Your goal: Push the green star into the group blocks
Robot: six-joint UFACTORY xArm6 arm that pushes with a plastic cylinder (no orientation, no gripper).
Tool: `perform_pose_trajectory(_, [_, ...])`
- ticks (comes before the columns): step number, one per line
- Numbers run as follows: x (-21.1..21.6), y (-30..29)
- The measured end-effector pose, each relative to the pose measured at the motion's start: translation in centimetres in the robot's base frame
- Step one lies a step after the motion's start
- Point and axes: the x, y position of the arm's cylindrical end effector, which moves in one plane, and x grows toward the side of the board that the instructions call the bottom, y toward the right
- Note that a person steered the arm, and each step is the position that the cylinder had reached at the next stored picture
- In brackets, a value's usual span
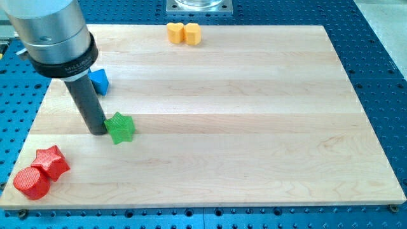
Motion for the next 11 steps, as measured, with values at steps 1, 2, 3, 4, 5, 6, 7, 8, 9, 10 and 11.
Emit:
perform_pose_trajectory(1, [2.3,2.1])
perform_pose_trajectory(2, [5.2,-0.2])
perform_pose_trajectory(3, [7.7,-1.7])
perform_pose_trajectory(4, [12.6,3.4])
perform_pose_trajectory(5, [11.8,6.7])
perform_pose_trajectory(6, [6.8,7.0])
perform_pose_trajectory(7, [-0.5,4.2])
perform_pose_trajectory(8, [-1.0,2.8])
perform_pose_trajectory(9, [-1.1,3.0])
perform_pose_trajectory(10, [-1.9,6.9])
perform_pose_trajectory(11, [-2.1,8.8])
